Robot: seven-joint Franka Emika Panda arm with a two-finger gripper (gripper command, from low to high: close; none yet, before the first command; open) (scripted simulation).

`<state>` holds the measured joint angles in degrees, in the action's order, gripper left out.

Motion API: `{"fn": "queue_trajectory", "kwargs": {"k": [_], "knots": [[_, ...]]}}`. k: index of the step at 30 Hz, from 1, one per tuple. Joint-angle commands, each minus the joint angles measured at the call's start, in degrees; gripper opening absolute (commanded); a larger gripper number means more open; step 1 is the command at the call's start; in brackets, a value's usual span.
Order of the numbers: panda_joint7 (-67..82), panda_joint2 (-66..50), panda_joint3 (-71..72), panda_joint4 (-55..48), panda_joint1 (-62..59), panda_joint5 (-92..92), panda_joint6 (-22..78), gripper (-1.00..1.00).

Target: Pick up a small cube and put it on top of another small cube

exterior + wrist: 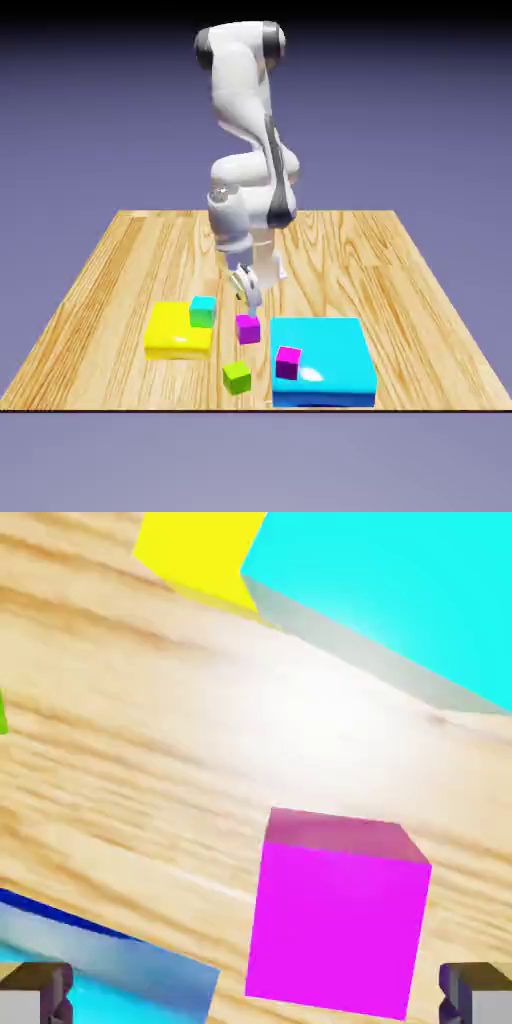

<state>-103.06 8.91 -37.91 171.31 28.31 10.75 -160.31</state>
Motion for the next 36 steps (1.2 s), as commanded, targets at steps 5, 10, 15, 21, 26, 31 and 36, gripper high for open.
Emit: {"fn": "queue_trajectory", "kwargs": {"k": [5, 10, 15, 21, 26, 31, 36], "knots": [[7.3, -3.9, 3.6, -1.5, -0.9, 10.0, -0.9, 0.0], [16.4, -8.8, 8.1, -3.4, -2.1, 22.4, -1.9, 0.0], [25.6, -13.7, 12.6, -5.4, -3.3, 34.9, -3.0, 0.0], [36.5, -19.6, 18.0, -7.7, -4.7, 49.8, -4.3, 0.0], [41.8, -22.4, 20.5, -8.8, -5.4, 56.9, -4.9, -1.0], [32.6, -17.5, 16.0, -6.8, -4.2, 44.5, -3.8, -1.0], [23.5, -12.6, 11.5, -4.9, -3.0, 32.0, -2.8, -1.0]]}}
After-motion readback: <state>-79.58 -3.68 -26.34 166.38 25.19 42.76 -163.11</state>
